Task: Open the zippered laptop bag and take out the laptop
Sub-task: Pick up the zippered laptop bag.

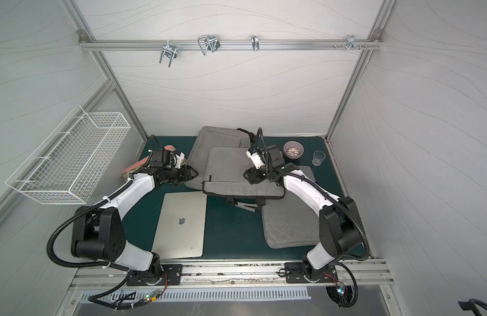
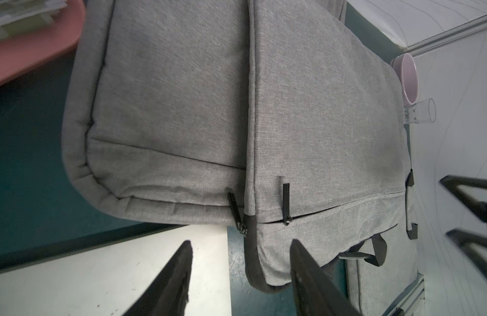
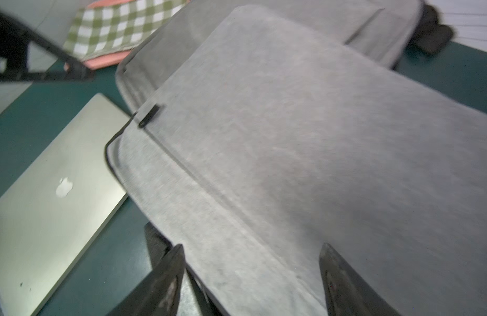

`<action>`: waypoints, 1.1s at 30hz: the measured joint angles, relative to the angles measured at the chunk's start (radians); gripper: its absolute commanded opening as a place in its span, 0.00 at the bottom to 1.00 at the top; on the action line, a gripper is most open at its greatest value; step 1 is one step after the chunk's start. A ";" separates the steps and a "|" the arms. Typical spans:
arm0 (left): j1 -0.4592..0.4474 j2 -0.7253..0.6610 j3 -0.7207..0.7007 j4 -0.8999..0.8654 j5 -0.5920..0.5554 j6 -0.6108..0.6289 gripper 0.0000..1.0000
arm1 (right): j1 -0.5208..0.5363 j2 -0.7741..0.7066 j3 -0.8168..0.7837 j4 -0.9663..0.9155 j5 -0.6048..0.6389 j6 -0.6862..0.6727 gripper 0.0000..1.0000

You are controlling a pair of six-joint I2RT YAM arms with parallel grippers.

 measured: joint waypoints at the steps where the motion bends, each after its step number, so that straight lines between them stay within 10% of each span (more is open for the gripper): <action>1: 0.001 0.009 0.001 0.007 0.014 0.007 0.57 | 0.039 0.000 -0.021 0.013 0.004 -0.026 0.77; 10: 0.027 0.027 0.001 0.033 0.108 0.072 0.56 | 0.318 0.081 -0.059 0.126 0.204 -0.273 0.78; 20: 0.053 0.027 -0.008 0.040 0.117 0.154 0.56 | 0.378 0.276 -0.011 0.239 0.449 -0.467 0.73; 33: 0.061 0.026 -0.021 0.021 0.117 0.307 0.51 | 0.377 0.272 0.010 0.267 0.499 -0.522 0.12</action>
